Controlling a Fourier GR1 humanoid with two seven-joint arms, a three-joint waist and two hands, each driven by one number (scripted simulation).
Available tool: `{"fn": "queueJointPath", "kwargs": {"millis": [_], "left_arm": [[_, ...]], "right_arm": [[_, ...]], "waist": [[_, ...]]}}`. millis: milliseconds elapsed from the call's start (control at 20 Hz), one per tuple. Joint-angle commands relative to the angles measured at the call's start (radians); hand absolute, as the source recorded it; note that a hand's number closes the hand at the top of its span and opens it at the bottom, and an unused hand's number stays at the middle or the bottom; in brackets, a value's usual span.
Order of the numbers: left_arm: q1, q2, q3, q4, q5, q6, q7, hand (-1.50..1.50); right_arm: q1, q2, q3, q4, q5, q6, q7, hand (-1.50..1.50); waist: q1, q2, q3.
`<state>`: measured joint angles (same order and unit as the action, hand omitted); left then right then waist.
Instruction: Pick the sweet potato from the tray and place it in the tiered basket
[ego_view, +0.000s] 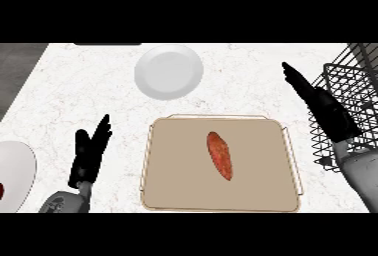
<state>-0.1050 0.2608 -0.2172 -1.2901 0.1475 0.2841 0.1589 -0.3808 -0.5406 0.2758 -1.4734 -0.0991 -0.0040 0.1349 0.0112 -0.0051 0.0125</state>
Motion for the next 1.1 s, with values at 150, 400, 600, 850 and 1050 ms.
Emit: {"fn": "queueJointPath", "kwargs": {"millis": [150,400,600,850,1050], "left_arm": [[0.011,0.091,0.051,-0.023,0.007,-0.036,-0.007,0.00],[0.057,0.141,0.085,-0.022,0.043,-0.091,-0.023,0.00],[0.108,0.234,0.149,-0.072,0.115,-0.195,-0.011,0.00],[0.100,0.213,0.145,-0.024,0.095,-0.183,-0.049,0.00],[0.123,0.214,0.170,-0.004,0.112,-0.217,-0.083,0.00]], "right_arm": [[0.196,0.320,-0.039,0.128,-0.363,0.091,-0.135,1.50],[0.275,0.530,-0.130,0.119,-0.609,0.153,-0.343,-1.50],[0.327,0.410,0.008,0.233,-0.179,-0.003,-0.423,-1.50],[0.199,0.178,0.099,0.270,0.070,-0.042,-0.246,-1.50],[0.080,0.138,0.127,0.231,0.028,0.123,-0.047,-1.50]], "waist": [[0.036,0.034,0.006],[0.021,0.018,0.004],[0.016,0.002,-0.013],[0.018,0.006,-0.017],[0.005,0.005,-0.014]]}}
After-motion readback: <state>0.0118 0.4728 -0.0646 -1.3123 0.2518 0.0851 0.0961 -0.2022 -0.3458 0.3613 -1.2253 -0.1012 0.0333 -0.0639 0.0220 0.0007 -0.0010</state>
